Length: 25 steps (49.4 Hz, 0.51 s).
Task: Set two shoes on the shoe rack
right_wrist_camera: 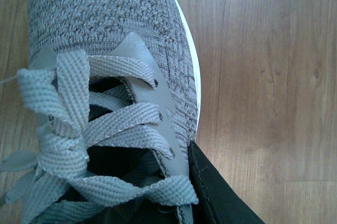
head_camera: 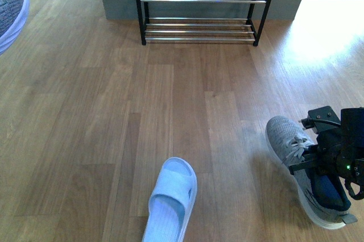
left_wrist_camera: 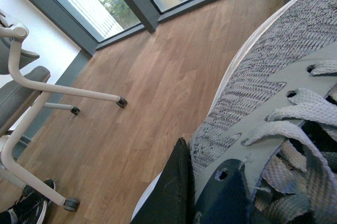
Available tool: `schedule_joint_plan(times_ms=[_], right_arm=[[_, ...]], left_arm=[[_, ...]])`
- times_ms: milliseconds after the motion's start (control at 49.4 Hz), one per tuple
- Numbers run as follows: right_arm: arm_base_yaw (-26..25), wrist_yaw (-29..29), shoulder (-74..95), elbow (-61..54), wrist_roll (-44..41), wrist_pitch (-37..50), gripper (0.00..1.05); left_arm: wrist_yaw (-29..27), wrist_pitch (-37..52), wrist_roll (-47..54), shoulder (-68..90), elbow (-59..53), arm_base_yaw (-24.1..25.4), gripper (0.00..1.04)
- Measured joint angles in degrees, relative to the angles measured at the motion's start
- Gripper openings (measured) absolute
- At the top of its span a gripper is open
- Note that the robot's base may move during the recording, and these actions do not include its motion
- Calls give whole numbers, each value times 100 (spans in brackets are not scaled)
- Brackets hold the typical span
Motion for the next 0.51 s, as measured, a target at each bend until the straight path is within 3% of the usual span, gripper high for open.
schedule_joint_plan(times_ms=[506], right_arm=[[-33, -544, -1681, -1611, -682, 610, 1]], left_arm=[[0, 0, 0, 0, 0, 0, 2]])
